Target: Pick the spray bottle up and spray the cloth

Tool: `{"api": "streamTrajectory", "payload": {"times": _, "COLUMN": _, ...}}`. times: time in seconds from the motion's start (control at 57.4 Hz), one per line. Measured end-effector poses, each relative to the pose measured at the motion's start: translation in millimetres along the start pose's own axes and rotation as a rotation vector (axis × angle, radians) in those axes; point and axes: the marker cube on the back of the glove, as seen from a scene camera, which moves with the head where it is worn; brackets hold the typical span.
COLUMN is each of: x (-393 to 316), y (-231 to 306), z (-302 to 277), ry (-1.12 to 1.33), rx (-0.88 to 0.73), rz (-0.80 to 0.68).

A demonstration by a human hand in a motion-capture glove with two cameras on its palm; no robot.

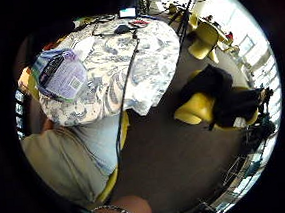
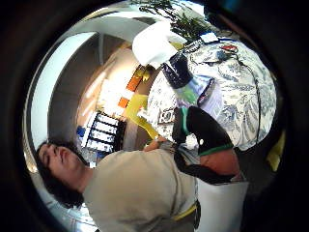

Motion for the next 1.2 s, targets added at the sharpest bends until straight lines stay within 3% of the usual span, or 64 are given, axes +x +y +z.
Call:
{"api": "streamTrajectory", "payload": {"times": 0.122, "x": -10, "y": -8, "z": 21, "ry": -0.156, "rx": 0.007, "rz": 0.048}}
{"api": "streamTrajectory", "payload": {"times": 0.4, "x": -40, "y": -39, "z": 66, "ry": -0.489, "rx": 0.213, "rz": 0.127}}
{"api": "streamTrajectory", "payload": {"times": 0.453, "x": -47, "y": -54, "z": 69, "ry": -0.545, "rx": 0.289, "rz": 0.147}}
{"api": "streamTrajectory", "payload": {"times": 0.505, "x": -50, "y": -80, "z": 69, "ry": -0.571, "rx": 0.453, "rz": 0.262}}
{"api": "streamTrajectory", "payload": {"times": 0.592, "x": -59, "y": -79, "z": 76, "ry": -0.595, "rx": 0.34, "rz": 0.234}}
{"api": "streamTrajectory", "payload": {"times": 0.905, "x": -52, "y": -121, "z": 79, "ry": -0.573, "rx": 0.48, "rz": 0.324}}
{"api": "streamTrajectory", "payload": {"times": 1.01, "x": -39, "y": -136, "z": 84, "ry": -0.543, "rx": 0.486, "rz": 0.215}}
{"api": "streamTrajectory", "payload": {"times": 1.149, "x": -21, "y": -174, "z": 87, "ry": -0.595, "rx": 0.566, "rz": 0.277}}
{"api": "streamTrajectory", "payload": {"times": 1.201, "x": -17, "y": -175, "z": 87, "ry": -0.67, "rx": 0.443, "rz": 0.288}}
